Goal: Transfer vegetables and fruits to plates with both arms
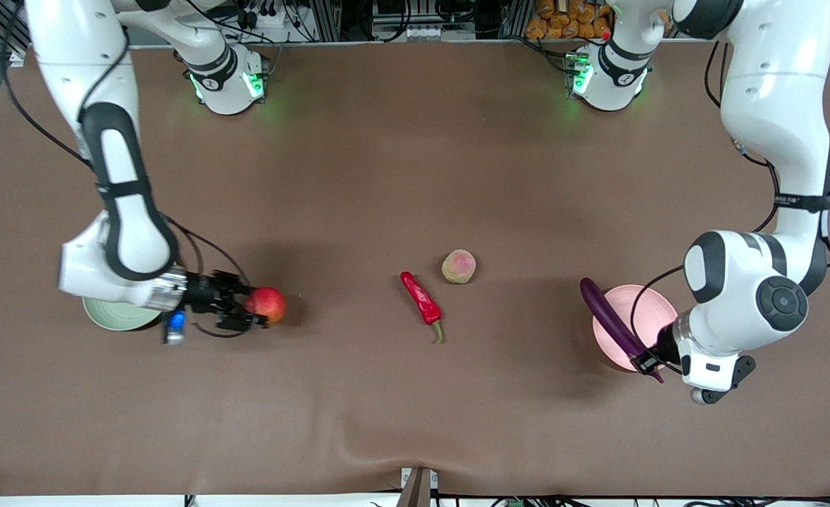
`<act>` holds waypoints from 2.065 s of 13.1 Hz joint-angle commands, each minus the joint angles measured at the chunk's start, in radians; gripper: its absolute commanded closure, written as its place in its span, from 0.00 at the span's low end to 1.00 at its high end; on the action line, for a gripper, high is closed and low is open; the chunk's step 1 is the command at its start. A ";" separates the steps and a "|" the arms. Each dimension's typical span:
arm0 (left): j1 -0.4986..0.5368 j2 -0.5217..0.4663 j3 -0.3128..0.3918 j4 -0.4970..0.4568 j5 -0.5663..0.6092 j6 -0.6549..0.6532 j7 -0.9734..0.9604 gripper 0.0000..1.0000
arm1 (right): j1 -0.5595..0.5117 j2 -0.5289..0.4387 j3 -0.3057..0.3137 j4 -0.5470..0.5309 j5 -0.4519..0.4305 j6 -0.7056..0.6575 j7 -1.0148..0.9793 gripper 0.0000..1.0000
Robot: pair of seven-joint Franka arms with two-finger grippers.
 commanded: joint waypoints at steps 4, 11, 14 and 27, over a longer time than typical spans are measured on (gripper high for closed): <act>0.066 0.044 -0.012 0.009 -0.027 0.010 0.025 0.96 | -0.072 -0.011 -0.156 0.107 -0.443 -0.071 -0.187 0.35; 0.034 -0.010 -0.047 0.009 -0.027 -0.002 -0.014 0.00 | -0.175 0.065 -0.152 0.093 -0.431 -0.038 -0.367 0.00; -0.046 -0.027 -0.102 0.010 -0.018 -0.004 -0.185 0.00 | -0.149 0.065 -0.135 0.179 -0.426 -0.040 -0.273 0.00; -0.511 0.133 -0.090 0.021 -0.026 0.314 -0.534 0.00 | 0.120 0.052 -0.046 0.173 -0.111 -0.350 0.323 0.00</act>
